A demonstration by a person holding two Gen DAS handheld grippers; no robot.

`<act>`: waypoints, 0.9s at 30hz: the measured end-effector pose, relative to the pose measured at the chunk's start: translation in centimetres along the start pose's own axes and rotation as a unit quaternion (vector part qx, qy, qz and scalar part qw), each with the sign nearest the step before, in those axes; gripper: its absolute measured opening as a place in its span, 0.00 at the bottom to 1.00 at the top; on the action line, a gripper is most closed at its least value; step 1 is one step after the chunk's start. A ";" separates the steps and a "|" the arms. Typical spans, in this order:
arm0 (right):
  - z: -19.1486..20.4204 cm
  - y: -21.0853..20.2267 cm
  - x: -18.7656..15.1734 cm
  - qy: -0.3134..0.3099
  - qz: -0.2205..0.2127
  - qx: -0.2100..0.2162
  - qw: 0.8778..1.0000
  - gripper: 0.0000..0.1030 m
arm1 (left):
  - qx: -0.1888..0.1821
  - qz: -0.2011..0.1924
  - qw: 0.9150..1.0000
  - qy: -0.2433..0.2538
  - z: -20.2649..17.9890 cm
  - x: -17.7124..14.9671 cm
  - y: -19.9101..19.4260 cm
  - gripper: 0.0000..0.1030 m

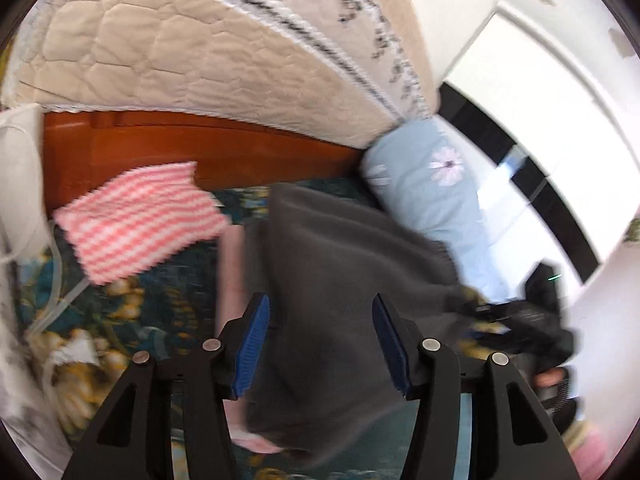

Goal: Fold clothes
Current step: 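Lift the folded sweatpants with both tools and carry them toward the pink towel stack, then lower the sweatpants onto the pink towel stack and open both tools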

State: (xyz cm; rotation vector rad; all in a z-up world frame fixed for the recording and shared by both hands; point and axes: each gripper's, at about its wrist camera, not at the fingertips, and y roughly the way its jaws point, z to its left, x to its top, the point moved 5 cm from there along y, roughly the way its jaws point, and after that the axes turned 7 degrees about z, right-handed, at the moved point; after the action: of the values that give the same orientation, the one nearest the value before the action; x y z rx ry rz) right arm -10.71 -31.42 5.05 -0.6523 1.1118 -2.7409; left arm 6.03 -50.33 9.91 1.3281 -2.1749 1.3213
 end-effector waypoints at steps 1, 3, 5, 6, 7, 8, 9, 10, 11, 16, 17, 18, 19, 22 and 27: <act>-0.9 0.4 -0.3 0.023 0.001 0.017 1.000 0.70 | 0.003 0.004 1.000 0.010 -0.3 -0.2 0.5 0.53; -1.9 0.4 -0.7 0.048 -0.010 0.049 0.998 0.70 | 0.008 0.011 0.999 0.029 -0.9 -0.6 1.4 0.53; -2.2 -0.3 -0.7 0.049 -0.024 0.058 0.997 0.70 | 0.013 0.019 0.999 0.049 -1.5 -1.1 2.3 0.53; -2.3 -0.9 -0.6 0.047 -0.032 0.054 0.997 0.70 | 0.015 0.023 0.998 0.059 -1.7 -1.3 2.7 0.53; -2.3 -1.5 -0.5 0.045 -0.039 0.051 0.997 0.70 | 0.018 0.027 0.997 0.068 -2.0 -1.5 3.2 0.53; -2.4 -2.1 -0.3 0.042 -0.047 0.047 0.997 0.70 | 0.019 0.029 0.997 0.076 -2.2 -1.7 3.6 0.53; -2.9 -3.1 0.0 0.048 -0.063 0.037 0.996 0.70 | 0.018 0.027 0.997 0.074 -1.9 -1.8 3.6 0.53; -3.2 -4.0 0.1 0.056 -0.078 0.021 0.995 0.70 | 0.015 0.025 0.997 0.071 -1.7 -1.8 3.7 0.53; -3.1 -4.8 0.3 0.051 -0.093 -0.002 0.994 0.70 | 0.010 0.026 0.997 0.068 -1.5 -1.7 3.7 0.53; 3.4 -6.4 0.4 -0.073 -0.133 -0.077 0.985 0.71 | 0.003 0.029 0.998 0.060 -1.6 -1.5 3.7 0.54; 5.3 -6.2 0.2 -0.106 -0.135 -0.082 0.982 0.71 | 0.004 0.029 0.998 0.060 -1.7 -1.4 3.7 0.54; 7.3 -6.0 0.0 -0.138 -0.136 -0.087 0.977 0.70 | 0.004 0.028 0.998 0.059 -1.8 -1.4 3.7 0.54; 8.2 -5.2 -0.3 -0.159 -0.125 -0.097 0.974 0.70 | 0.002 0.027 0.998 0.059 -1.8 -1.2 3.7 0.54; 11.0 -2.7 -1.3 -0.221 -0.092 -0.127 0.963 0.53 | 0.002 0.025 0.998 0.060 -1.8 -1.3 3.6 0.54; 7.1 1.0 -0.4 -0.165 -0.043 -0.180 0.969 0.37 | 0.001 0.036 0.997 0.067 -1.3 -1.2 4.4 0.54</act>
State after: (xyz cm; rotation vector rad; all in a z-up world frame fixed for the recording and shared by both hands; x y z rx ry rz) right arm -7.37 -36.63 8.76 -1.1755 1.5324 -2.3822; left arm 2.81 -47.83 7.39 1.1371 -2.1483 1.3979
